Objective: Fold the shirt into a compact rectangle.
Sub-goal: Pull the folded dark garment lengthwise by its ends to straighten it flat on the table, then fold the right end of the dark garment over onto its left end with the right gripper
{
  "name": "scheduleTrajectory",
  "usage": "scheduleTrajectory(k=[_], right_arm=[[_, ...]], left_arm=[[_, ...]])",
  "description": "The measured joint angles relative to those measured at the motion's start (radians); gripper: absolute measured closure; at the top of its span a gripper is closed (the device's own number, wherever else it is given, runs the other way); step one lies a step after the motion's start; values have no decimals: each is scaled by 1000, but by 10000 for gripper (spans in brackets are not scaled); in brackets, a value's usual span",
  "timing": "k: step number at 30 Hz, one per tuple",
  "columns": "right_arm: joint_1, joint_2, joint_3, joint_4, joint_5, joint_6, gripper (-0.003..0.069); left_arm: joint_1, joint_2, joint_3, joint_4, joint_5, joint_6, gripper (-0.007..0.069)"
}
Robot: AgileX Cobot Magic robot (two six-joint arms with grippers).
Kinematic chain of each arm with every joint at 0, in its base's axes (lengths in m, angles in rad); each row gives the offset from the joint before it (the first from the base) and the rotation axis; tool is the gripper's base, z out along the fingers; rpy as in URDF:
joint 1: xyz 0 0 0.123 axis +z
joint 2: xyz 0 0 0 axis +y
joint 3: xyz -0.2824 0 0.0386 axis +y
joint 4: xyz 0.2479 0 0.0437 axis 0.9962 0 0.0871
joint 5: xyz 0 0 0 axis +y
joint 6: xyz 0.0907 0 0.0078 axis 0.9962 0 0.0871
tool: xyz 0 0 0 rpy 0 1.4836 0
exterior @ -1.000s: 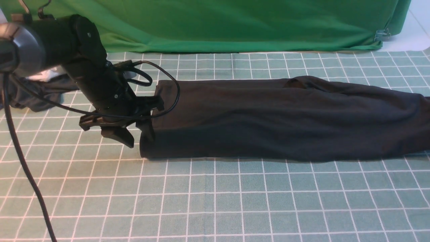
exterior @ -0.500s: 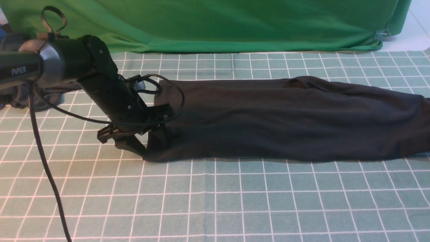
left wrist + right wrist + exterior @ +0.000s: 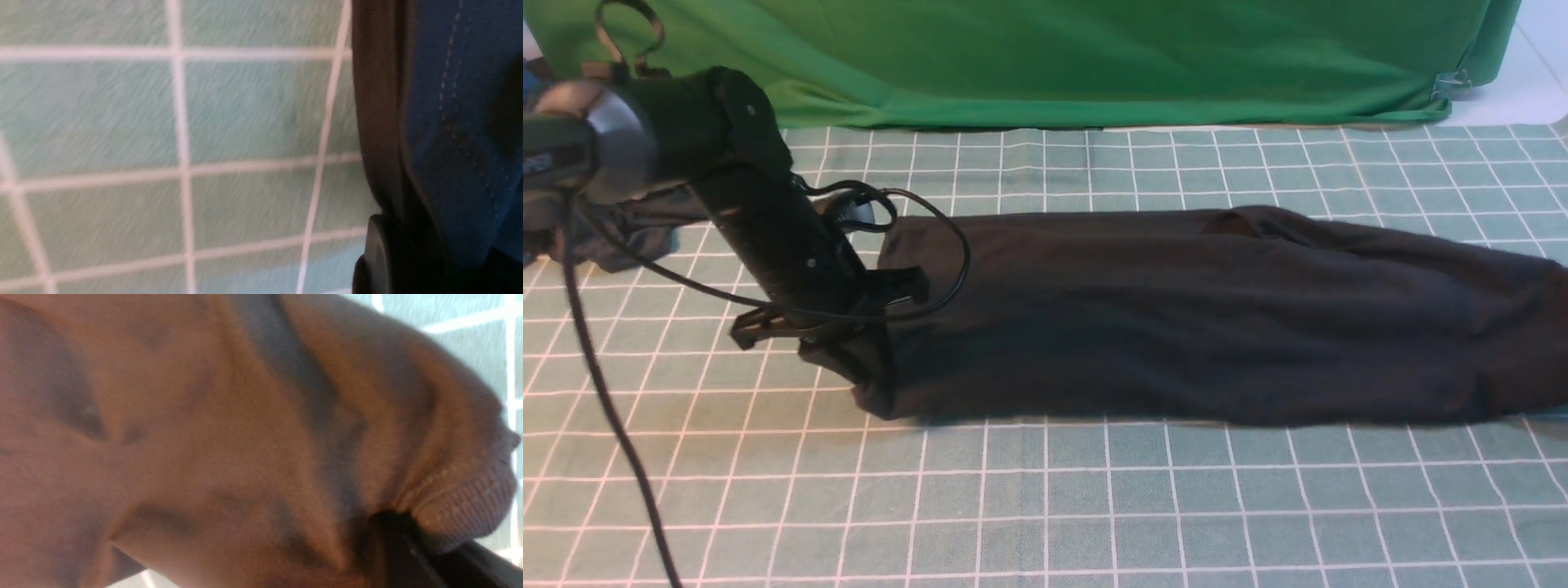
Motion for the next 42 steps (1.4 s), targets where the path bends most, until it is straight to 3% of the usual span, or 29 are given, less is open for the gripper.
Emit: scheduleTrajectory(k=[6,10,16,20,24,35,42], right_arm=[[-1,-140,153,-47,-35,0,609],[-48,-230,308,-69,-42,0,609],[-125,-278,349,-81,-62,3,609],[-136,-288,349,-90,-64,2,609],[-139,-289,324,-117,-45,2,609],[-139,-289,7,-152,85,2,613],[-134,-306,-126,-116,86,23,613]], left_arm=[[-5,-88,208,-37,-78,0,598],[-50,-144,360,-145,-148,45,598],[-154,-198,393,-142,-218,52,594],[-160,-203,363,-94,-227,0,574],[-160,-204,335,-46,-223,-19,515],[-160,-274,189,-28,-140,15,233],[-160,-306,52,18,-100,9,188]])
